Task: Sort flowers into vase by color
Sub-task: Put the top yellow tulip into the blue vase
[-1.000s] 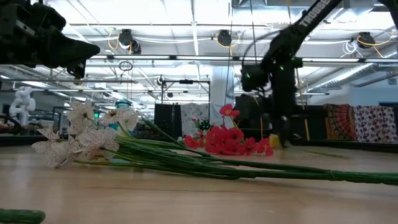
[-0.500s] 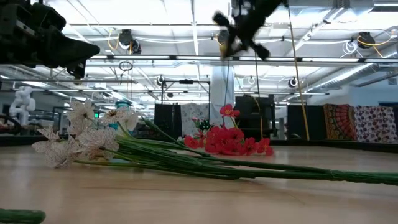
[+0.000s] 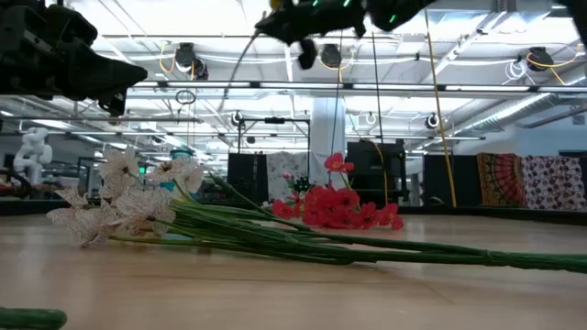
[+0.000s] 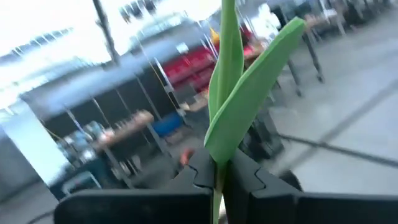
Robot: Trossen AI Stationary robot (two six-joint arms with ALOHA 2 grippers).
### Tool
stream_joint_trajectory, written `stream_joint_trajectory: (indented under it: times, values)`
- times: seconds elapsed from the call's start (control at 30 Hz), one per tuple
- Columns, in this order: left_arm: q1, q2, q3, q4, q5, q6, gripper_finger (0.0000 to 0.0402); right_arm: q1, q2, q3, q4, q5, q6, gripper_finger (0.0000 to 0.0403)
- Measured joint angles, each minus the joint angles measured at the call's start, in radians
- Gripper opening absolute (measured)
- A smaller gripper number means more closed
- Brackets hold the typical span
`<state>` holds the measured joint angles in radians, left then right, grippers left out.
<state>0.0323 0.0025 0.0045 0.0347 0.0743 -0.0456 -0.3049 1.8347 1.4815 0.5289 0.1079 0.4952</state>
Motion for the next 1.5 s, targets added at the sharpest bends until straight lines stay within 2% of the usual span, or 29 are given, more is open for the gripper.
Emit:
stream_joint_trajectory:
  times: [0.1, 0.2, 0.37, 0.5, 0.6, 0.73, 0.87, 1.07, 1.33, 1.5]
  values:
    - [0.0, 0.0, 0.0, 0.001, 0.0, 0.0, 0.002, -0.003, 0.102, 0.017, 0.205, -0.002, -0.008, 0.0002]
    - [0.0, 0.0, 0.0, 0.0, 0.0, 0.0, 0.002, -0.007, 0.187, 0.101, 0.236, -0.008, -0.065, 0.0002]
    - [0.0, 0.0, 0.0, 0.0, 0.0, 0.0, 0.002, -0.011, 0.323, 0.343, 0.103, -0.011, -0.236, 0.0002]
    - [0.0, 0.0, 0.0, 0.001, 0.0, 0.0, 0.002, -0.013, 0.424, 0.554, -0.082, -0.013, -0.367, 0.0002]
    - [0.0, 0.0, 0.0, 0.001, 0.0, 0.0, 0.002, -0.022, 0.493, 0.661, -0.13, -0.021, -0.387, 0.0002]
    - [0.0, 0.0, 0.0, 0.001, 0.0, 0.0, 0.002, -0.045, 0.566, 0.75, -0.13, -0.098, -0.346, 0.0002]
    - [0.0, 0.0, 0.0, 0.001, 0.0, 0.0, 0.002, -0.055, 0.601, 0.77, -0.131, -0.135, -0.331, 0.0002]
    - [0.0, 0.0, 0.0, 0.001, 0.0, 0.0, 0.002, -0.06, 0.607, 0.771, -0.136, -0.136, -0.385, 0.0002]
    - [0.0, 0.0, 0.0, 0.001, 0.0, 0.0, 0.002, -0.06, 0.62, 0.771, -0.226, -0.14, -0.4, 0.0002]
    - [0.0, 0.0, 0.0, 0.001, 0.0, 0.0, 0.002, -0.054, 0.644, 0.77, -0.256, -0.134, -0.379, 0.0021]
